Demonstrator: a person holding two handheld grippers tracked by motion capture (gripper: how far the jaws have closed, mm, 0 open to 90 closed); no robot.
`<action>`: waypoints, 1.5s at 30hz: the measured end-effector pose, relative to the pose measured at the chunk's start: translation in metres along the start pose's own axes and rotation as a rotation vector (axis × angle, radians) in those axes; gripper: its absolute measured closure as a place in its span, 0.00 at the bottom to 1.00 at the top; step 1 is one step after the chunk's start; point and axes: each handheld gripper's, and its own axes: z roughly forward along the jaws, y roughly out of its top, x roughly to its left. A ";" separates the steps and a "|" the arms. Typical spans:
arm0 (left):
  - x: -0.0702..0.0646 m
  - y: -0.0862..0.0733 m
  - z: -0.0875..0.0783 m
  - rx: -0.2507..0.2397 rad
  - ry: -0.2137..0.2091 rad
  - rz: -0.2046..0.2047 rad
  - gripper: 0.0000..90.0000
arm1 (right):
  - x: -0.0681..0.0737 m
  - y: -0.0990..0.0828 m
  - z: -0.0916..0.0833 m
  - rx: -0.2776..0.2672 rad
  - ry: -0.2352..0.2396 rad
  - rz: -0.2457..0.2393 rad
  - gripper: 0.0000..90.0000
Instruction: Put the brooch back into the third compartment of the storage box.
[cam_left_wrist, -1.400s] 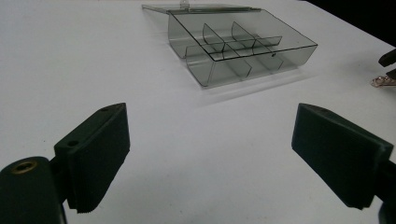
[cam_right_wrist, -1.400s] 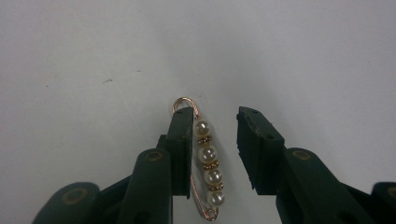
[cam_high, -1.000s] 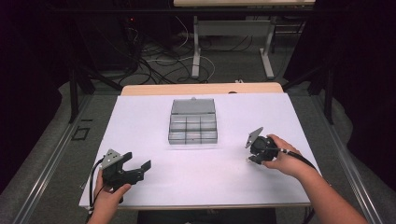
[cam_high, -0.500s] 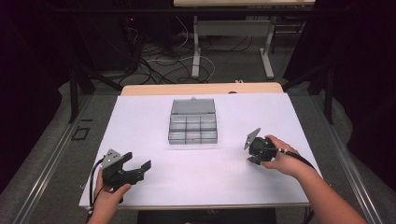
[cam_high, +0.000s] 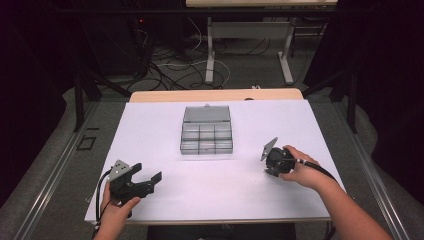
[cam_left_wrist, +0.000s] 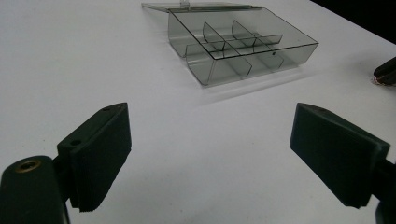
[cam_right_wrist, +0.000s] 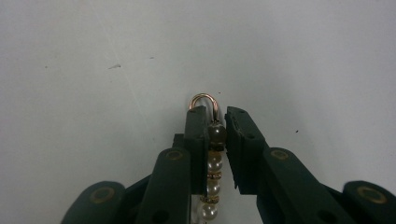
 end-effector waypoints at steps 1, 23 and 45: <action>0.000 0.000 0.000 0.001 0.001 -0.001 0.14 | 0.000 0.000 0.000 0.000 0.000 0.000 0.88; 0.000 0.000 -0.001 0.002 0.004 0.003 0.15 | 0.000 0.000 -0.007 -0.031 -0.015 0.043 0.89; 0.000 0.000 -0.001 0.000 0.005 0.004 0.15 | -0.009 0.008 -0.023 -0.131 -0.022 0.158 0.89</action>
